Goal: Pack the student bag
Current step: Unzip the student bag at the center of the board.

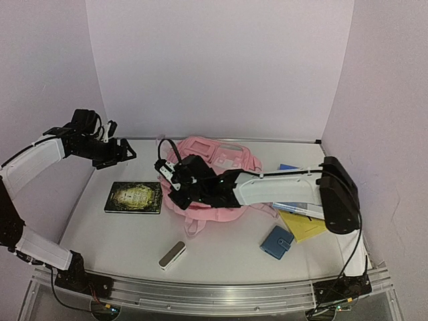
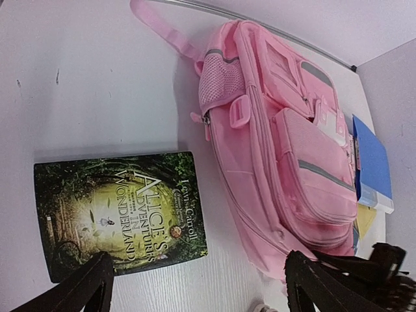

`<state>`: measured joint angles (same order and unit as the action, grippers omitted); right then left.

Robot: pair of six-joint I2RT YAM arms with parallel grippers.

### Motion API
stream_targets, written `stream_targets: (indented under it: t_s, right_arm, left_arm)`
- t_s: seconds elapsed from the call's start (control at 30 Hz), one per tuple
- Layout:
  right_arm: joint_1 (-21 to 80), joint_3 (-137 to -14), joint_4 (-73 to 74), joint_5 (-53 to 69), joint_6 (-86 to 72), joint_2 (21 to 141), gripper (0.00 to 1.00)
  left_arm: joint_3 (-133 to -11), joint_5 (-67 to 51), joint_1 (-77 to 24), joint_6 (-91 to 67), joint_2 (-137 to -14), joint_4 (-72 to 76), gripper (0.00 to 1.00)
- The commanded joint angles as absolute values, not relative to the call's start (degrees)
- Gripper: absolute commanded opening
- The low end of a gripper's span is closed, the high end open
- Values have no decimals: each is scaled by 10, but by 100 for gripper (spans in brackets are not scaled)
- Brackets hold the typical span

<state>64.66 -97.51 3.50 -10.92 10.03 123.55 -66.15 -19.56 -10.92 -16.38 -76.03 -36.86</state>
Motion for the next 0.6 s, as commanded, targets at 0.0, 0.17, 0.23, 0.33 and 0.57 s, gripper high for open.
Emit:
stream_targets:
  t_s: [0.0, 0.17, 0.23, 0.33, 0.57]
  right_arm:
    - [653, -911, -23, -53, 100, 1089, 0]
    - [653, -839, -24, 16, 55, 1016, 0]
    - [654, -811, -24, 39, 34, 1001, 0]
    - [653, -764, -34, 56, 8, 980, 0]
    - [653, -630, -131, 48, -77, 917, 0]
  left_arm:
    - [-654, -239, -107, -153, -747, -339, 91]
    - [-644, -293, -108, -177, -746, -320, 91]
    - [-630, -328, -108, -212, -744, -291, 91]
    - [-578, -370, -108, -285, -733, -229, 91]
    - [-417, -359, -115, -350, -683, -73, 78]
